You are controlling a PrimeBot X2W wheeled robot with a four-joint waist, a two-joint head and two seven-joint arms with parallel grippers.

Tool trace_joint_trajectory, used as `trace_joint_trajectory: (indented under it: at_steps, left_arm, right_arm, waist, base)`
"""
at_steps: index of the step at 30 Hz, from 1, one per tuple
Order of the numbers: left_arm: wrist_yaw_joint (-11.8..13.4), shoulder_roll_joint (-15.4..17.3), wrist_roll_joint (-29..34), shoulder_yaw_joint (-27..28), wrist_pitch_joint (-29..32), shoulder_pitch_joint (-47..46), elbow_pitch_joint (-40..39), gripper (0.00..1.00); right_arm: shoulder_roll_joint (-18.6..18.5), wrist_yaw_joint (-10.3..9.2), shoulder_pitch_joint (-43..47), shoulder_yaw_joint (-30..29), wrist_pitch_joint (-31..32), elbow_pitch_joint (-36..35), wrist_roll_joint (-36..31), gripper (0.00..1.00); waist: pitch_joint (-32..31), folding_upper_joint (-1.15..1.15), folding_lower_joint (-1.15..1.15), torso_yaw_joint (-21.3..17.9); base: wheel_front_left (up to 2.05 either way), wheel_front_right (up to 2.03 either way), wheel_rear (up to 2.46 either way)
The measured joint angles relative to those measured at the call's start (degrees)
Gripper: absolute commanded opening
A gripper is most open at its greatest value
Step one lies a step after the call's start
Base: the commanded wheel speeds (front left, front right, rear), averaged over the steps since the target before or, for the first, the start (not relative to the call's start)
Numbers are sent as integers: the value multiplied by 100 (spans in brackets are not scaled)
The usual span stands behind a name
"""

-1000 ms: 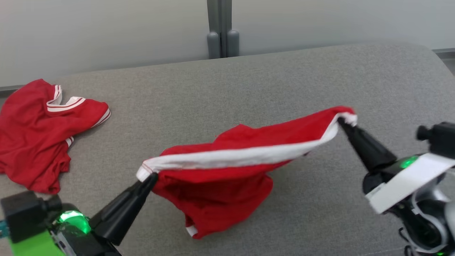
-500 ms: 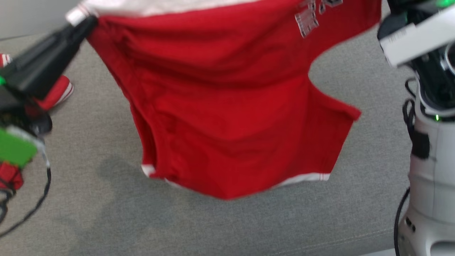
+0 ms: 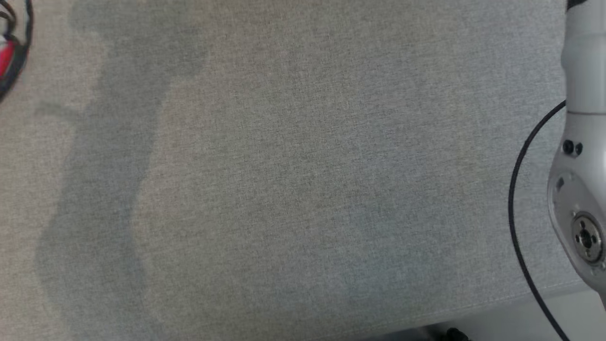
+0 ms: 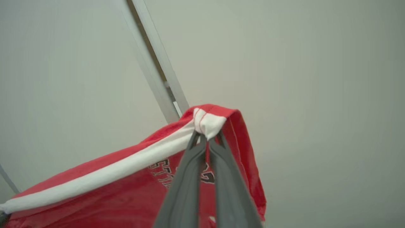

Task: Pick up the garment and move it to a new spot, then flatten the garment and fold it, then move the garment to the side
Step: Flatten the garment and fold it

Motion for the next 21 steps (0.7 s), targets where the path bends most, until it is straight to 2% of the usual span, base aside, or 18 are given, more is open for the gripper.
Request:
trace_joint_trajectory:
  at_steps: [4, 8, 11, 14, 19, 21]
  left_arm:
    - [0, -118, 3, -680, -768, 427, 385, 0]
    - [-1, 0, -157, -1391, -1280, 1508, 191, 0]
    - [-1, 222, -272, -1616, -1410, 2443, -230, 0]
    - [-4, 339, -361, -1692, -1434, 3652, -662, 0]
    - [-3, 349, -370, -1404, -1441, 5560, -1323, 0]
    - [69, 330, -352, -1370, -1441, 6222, -1569, 0]
  right_arm:
    - [12, -2, 720, 572, -463, 471, 179, 0]
    - [5, -3, 2071, 912, -684, 331, 432, 0]
    - [-49, -3, 3164, 1005, -628, -211, 564, 0]
    - [-316, -4, 4517, 969, -447, -958, 779, 0]
    - [-727, -2, 6608, 856, 152, -2474, 1105, 0]
    - [-877, -1, 7430, 695, 409, -3010, 1178, 0]
  waist:
    - [152, 0, 1, -32]
    - [29, 0, 0, -47]
    - [-164, 0, 0, -58]
    - [-416, 0, 0, -59]
    - [-918, 0, -1, -28]
    - [-1140, 0, -1, -9]
  base:
    - [0, 0, 0]
    - [0, 0, 0]
    - [0, 0, 0]
    - [0, 0, 0]
    - [0, 0, 0]
    - [0, 0, 0]
